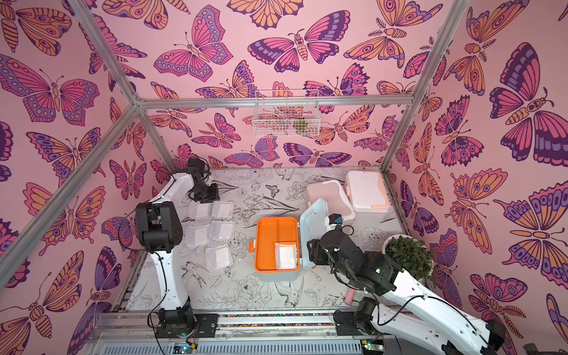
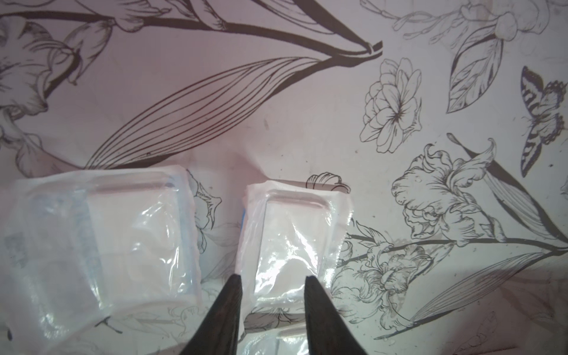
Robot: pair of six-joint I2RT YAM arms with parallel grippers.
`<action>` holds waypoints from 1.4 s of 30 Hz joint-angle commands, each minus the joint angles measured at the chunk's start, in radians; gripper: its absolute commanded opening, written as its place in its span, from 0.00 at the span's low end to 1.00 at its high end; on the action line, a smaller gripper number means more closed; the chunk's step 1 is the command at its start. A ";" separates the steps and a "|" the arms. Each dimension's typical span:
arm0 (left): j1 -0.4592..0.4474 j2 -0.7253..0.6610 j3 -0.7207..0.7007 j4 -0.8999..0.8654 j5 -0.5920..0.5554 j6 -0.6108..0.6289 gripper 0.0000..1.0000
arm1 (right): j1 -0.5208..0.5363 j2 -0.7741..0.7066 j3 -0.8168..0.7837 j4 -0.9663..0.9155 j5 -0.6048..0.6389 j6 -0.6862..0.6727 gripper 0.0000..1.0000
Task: Open first aid kits and take out gauze
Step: Place the gauze at the center of the board, then pick up the gauze from the first aid kit.
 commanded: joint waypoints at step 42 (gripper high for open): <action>-0.973 -0.515 -0.472 0.009 -0.134 -0.474 0.36 | 0.003 -0.042 -0.066 0.016 0.025 0.036 0.68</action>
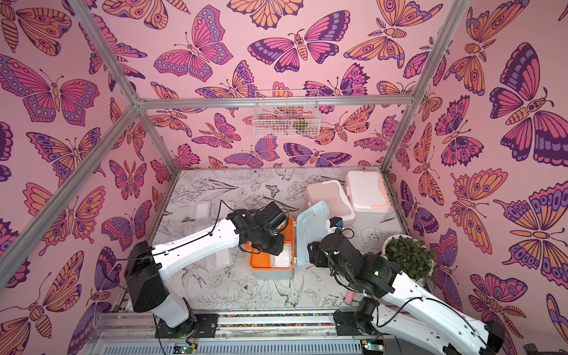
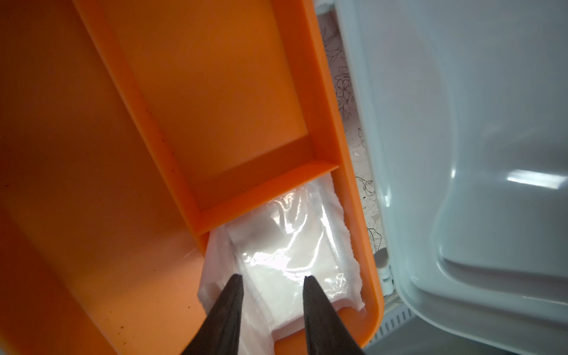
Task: Open first aid kits and take out gauze
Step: Pick up the gauze from the first aid kit.
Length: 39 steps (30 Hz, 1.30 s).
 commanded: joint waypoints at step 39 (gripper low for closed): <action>0.002 -0.202 -0.084 -0.070 -0.086 -0.031 0.00 | 0.003 -0.036 -0.024 -0.014 0.029 0.003 0.68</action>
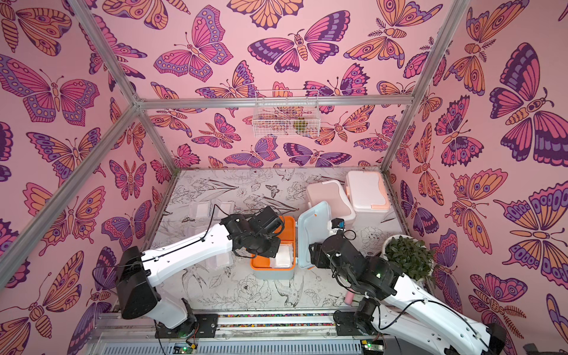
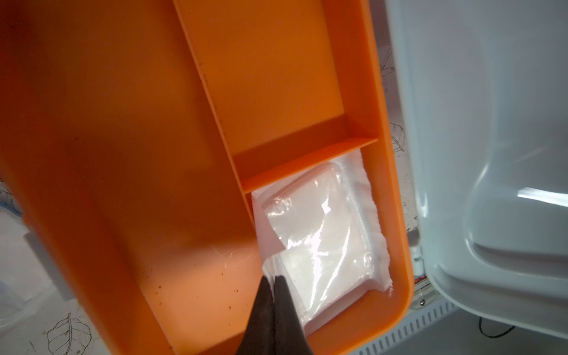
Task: Open first aid kits and take out gauze
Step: Pick up the gauze from the first aid kit, then place the gauze at the center of the board.
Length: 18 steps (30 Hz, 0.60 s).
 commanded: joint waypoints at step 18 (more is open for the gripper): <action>0.430 -0.437 -0.055 -0.716 -0.361 0.012 0.00 | 0.002 -0.043 -0.031 -0.017 -0.002 -0.014 0.69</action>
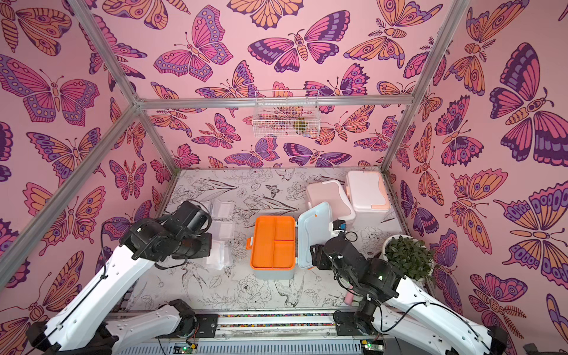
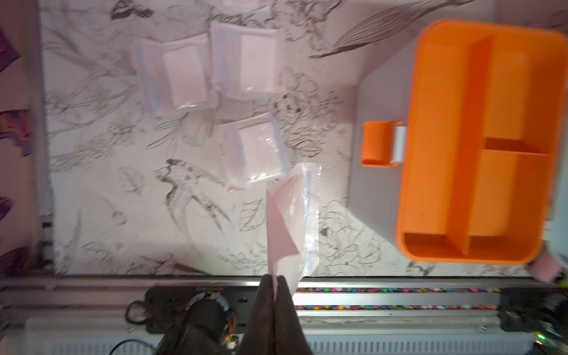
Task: Open first aid kits and take out gauze
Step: Place the gauze at the center of the board.
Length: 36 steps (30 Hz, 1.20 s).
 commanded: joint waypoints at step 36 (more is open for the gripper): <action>0.283 0.559 -0.171 0.169 -0.184 0.095 0.00 | 0.003 -0.051 -0.018 -0.091 0.012 -0.010 0.69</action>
